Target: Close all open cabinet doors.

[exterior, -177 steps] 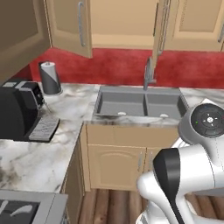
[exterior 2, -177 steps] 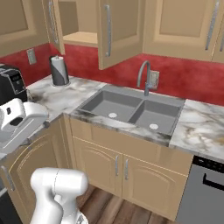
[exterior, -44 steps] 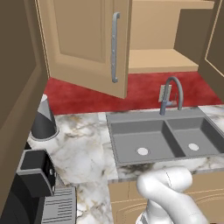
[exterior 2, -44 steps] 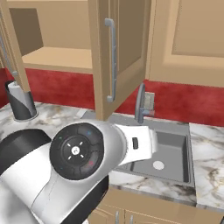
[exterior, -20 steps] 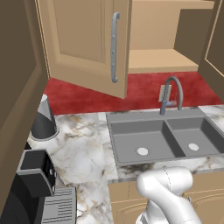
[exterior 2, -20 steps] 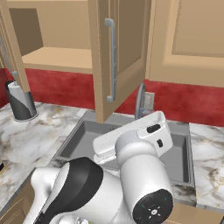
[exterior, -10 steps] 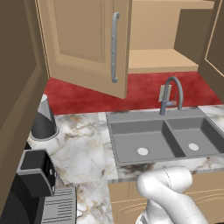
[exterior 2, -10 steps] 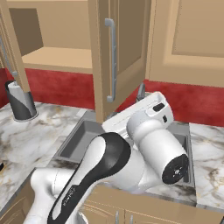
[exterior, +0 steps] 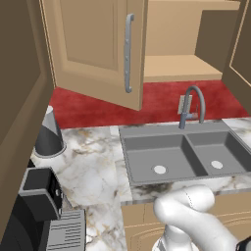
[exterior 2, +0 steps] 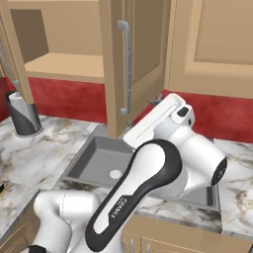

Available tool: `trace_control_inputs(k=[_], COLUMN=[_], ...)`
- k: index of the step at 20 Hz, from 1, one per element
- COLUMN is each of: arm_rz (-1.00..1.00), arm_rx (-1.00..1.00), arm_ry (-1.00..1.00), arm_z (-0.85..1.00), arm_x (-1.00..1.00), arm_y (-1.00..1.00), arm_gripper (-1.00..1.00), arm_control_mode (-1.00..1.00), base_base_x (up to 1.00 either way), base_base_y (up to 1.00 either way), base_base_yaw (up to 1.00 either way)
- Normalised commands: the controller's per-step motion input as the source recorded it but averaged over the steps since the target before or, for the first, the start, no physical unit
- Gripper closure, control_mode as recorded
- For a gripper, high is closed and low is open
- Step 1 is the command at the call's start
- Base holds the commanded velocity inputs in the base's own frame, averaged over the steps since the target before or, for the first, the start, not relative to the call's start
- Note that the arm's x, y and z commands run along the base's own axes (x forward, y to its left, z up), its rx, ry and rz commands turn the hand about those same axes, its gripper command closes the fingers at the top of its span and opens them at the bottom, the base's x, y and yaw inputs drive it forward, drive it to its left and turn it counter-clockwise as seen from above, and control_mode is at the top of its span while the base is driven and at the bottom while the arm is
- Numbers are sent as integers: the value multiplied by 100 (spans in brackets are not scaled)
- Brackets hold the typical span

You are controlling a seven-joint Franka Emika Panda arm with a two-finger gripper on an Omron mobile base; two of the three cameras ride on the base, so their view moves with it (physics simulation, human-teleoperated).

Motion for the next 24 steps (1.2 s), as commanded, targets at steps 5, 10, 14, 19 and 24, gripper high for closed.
trace_control_inputs(k=[5,10,14,19,24], arm_rz=[16,9,2,0,0], arm_rx=[-4,-2,0,-1,-4], arm_ry=[-7,-4,0,0,0], arm_z=[0,0,0,0,0], arm_x=[11,30,54,62,65], arm_y=[36,42,44,54,64], arm_gripper=[-100,-100,-100,-100,-100], arm_control_mode=[-100,-100,-100,-100,-100], base_base_x=[0,0,0,0,0], base_base_y=[0,0,0,0,0], base_base_yaw=[0,0,0,0,0])
